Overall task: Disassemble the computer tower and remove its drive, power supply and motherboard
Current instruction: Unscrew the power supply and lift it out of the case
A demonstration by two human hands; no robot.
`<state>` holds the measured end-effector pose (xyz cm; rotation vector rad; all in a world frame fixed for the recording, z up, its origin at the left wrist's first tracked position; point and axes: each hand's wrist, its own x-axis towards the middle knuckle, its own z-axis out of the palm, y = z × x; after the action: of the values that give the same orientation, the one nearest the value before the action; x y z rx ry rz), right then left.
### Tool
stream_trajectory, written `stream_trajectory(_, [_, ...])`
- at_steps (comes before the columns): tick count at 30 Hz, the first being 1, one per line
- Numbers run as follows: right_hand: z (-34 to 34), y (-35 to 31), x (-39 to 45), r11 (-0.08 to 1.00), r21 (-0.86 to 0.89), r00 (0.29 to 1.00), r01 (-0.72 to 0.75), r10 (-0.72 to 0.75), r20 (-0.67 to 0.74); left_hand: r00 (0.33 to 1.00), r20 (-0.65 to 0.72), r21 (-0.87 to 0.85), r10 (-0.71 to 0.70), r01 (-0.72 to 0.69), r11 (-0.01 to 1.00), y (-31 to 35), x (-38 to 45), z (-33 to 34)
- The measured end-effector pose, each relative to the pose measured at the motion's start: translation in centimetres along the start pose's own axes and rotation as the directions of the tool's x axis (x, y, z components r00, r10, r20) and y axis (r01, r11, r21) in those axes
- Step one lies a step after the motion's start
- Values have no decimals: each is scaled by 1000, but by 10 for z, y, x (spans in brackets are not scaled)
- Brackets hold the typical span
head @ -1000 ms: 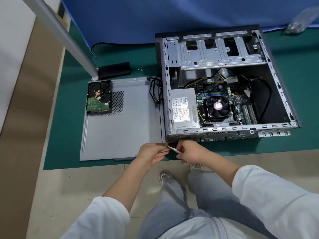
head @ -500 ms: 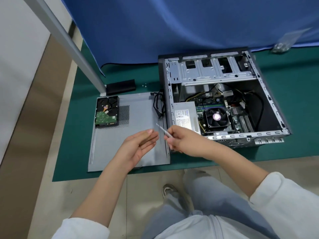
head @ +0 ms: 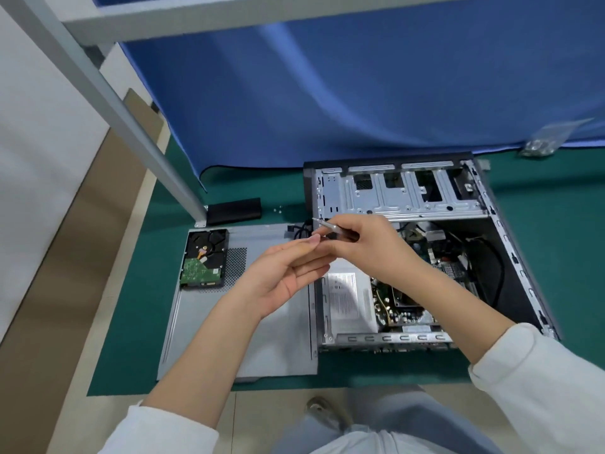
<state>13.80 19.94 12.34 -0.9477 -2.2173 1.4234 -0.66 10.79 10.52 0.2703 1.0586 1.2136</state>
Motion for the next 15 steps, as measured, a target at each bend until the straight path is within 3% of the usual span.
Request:
stream_trajectory(8, [-20,8,20,935,346,995,-82,94,-17,990,48,-141,-133,138,980,7,27,12])
stream_trajectory(15, [-23,14,36,881,437,983,-183,178,53,987,48,-271,-155,162,949,10,44,7])
